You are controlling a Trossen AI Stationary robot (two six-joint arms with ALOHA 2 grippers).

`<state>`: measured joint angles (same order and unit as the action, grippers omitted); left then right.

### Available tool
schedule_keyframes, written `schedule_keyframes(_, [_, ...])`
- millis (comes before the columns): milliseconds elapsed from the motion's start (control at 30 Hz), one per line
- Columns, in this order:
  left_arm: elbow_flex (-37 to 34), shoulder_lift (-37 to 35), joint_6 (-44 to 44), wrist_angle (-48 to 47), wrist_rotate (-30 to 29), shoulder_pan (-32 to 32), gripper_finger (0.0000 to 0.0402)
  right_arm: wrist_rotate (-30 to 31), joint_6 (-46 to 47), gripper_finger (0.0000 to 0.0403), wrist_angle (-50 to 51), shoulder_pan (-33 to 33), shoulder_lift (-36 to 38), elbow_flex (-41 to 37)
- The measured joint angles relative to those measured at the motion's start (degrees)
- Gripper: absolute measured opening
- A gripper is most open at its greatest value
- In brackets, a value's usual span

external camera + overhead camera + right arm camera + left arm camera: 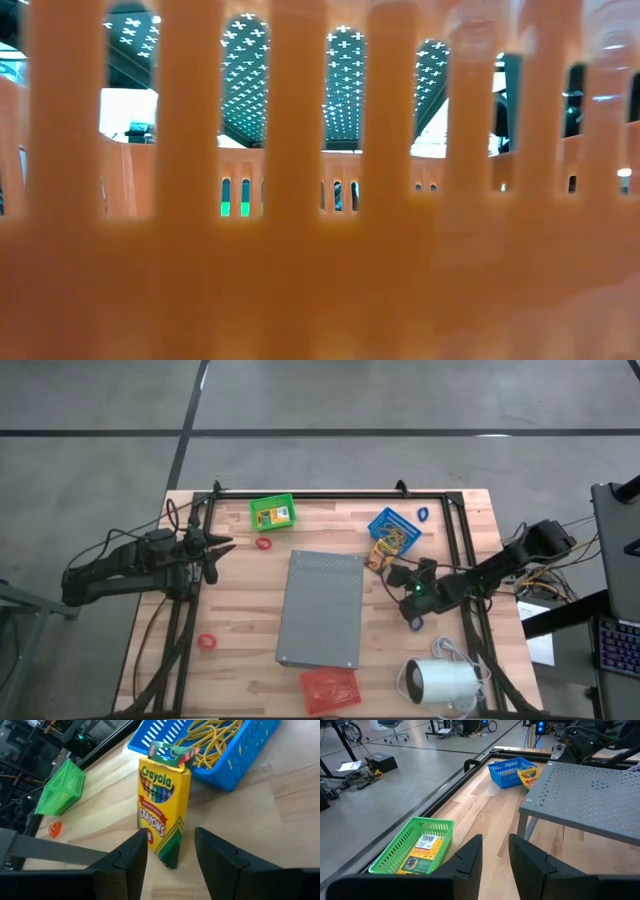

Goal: Pick & Place Office Desk Supplies
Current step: Put the yellow crayon box into the green basket

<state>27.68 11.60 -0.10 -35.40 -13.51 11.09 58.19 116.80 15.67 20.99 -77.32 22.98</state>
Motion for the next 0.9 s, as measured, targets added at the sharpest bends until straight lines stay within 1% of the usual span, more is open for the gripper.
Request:
schedule_keyframes(167, [0.0,0.02,0.0,-0.02,0.0,0.0,0.0098,-0.17,-0.27,0.0168,-1.35,0.0,0.02,-1.05])
schedule_keyframes(333, [0.0,0.02,0.0,0.0,0.0,0.0,0.0098,-0.14,-5.0,0.0172,-9.97,-0.31,0.02,-4.01])
schedule_keyframes(567, [0.0,0.01,0.0,0.0,0.0,0.0,0.0098,-0.31,-11.11,0.0172,-17.0,-3.26,0.02,-7.0])
schedule_keyframes(800, [0.0,0.01,0.0,-0.02,0.01,-0.01,0.0098,-1.8,-16.17,0.0171,-23.14,-5.63,0.02,-8.99])
schedule_keyframes(900, [0.0,0.01,0.0,0.0,0.0,-0.01,0.0098,-3.75,-18.53,0.0171,-24.74,-7.22,0.02,-9.13])
